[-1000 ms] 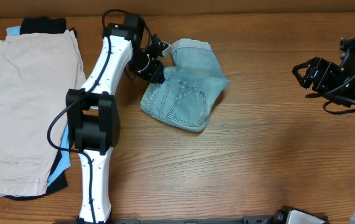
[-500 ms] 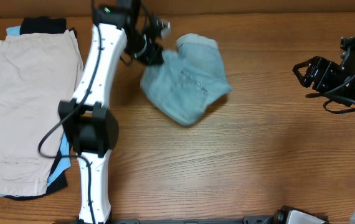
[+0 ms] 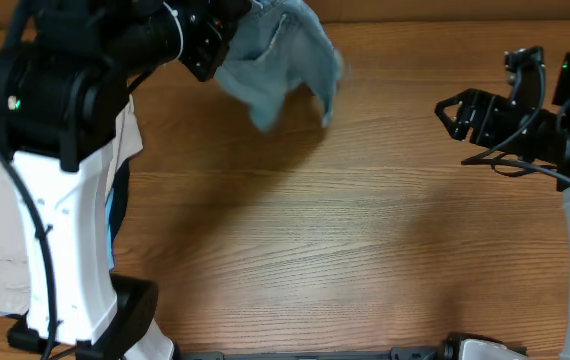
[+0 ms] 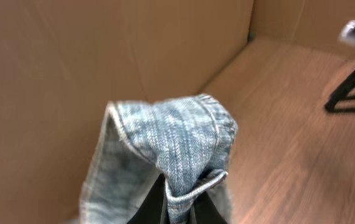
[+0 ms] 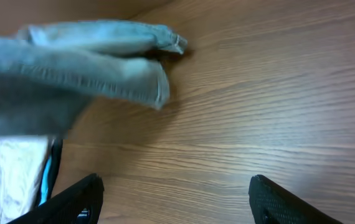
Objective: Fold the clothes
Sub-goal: 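Lift the shorts with the left gripper and shake them flat onto the table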
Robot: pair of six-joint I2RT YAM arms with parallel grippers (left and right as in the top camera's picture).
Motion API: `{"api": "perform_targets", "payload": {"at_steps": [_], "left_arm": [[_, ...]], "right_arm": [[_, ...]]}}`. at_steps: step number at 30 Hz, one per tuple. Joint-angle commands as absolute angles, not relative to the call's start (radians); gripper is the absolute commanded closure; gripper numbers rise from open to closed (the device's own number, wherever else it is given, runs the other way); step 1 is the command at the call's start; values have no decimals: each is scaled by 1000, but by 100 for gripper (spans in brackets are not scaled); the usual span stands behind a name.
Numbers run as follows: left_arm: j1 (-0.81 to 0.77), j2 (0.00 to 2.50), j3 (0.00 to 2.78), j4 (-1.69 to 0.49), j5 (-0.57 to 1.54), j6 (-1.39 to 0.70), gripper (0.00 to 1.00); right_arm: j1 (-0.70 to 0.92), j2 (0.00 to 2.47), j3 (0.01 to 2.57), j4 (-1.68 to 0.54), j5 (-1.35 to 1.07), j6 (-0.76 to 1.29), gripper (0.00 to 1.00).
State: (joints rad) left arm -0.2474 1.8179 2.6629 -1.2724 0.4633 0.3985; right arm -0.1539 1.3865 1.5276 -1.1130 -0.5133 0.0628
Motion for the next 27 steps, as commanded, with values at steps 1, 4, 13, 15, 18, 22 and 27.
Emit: {"api": "perform_targets", "payload": {"at_steps": [1,4,13,15,18,22,27], "left_arm": [[-265,1774,2670,-1221,460,388,96],[-265,1759,2670,-1201,430,369,96],[-269,1795,2666,-1287,431,367,96],[-282,1815,2666,-1319,432,368,96],[-317,1847,2666,-1365,434,390,96],[-368,1887,2666,-1430,408,407,96],[-416,1969,2666,-1529,371,403,96]], "right_arm": [[-130,1372,1551,-1102,-547,56,22],[-113,1372,1551,-1093,-588,55,22],[-35,1368,1551,-990,-741,25,25],[10,1368,1551,-942,-745,23,25],[103,1369,1551,-863,-701,-16,25],[190,1369,1551,-818,-521,2,26],[162,1356,1551,-815,-444,57,32]]}}
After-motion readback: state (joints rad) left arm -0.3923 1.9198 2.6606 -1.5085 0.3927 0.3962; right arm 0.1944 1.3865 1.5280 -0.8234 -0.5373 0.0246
